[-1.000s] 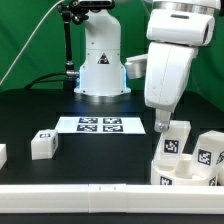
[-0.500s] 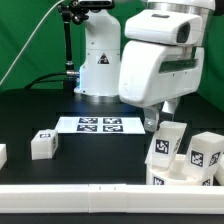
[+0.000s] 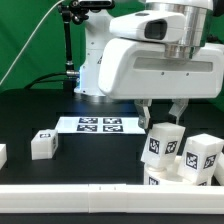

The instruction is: Assemble stool

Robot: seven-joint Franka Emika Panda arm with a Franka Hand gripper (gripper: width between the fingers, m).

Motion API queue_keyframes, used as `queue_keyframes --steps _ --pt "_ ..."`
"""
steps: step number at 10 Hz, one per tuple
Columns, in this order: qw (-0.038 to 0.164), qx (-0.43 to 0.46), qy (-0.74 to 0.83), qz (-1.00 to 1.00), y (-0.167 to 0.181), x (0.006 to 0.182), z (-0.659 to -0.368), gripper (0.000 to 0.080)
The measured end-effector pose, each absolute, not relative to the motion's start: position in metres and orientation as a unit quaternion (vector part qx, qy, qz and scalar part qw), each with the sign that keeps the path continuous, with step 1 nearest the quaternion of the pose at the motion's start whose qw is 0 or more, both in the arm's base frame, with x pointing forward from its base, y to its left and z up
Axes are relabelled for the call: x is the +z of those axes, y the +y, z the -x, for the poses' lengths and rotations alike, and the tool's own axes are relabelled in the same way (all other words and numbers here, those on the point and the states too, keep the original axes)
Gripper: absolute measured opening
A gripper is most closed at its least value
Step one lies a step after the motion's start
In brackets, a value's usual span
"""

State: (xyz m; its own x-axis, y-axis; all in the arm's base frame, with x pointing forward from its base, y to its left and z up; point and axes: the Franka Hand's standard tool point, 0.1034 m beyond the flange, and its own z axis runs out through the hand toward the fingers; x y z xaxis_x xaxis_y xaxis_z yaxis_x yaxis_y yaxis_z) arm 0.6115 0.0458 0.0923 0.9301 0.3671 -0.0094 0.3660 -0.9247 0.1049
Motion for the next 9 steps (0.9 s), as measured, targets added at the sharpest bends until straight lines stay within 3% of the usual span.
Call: queue_keyframes --steps 6,9 --pt "0.050 0.016 -0.027 -0.998 0.0477 0.0920 -0.6114 0.0334" --pt "0.034 0.025 -0.175 -0.984 0.0486 0.0915 -0.6118 0.0334"
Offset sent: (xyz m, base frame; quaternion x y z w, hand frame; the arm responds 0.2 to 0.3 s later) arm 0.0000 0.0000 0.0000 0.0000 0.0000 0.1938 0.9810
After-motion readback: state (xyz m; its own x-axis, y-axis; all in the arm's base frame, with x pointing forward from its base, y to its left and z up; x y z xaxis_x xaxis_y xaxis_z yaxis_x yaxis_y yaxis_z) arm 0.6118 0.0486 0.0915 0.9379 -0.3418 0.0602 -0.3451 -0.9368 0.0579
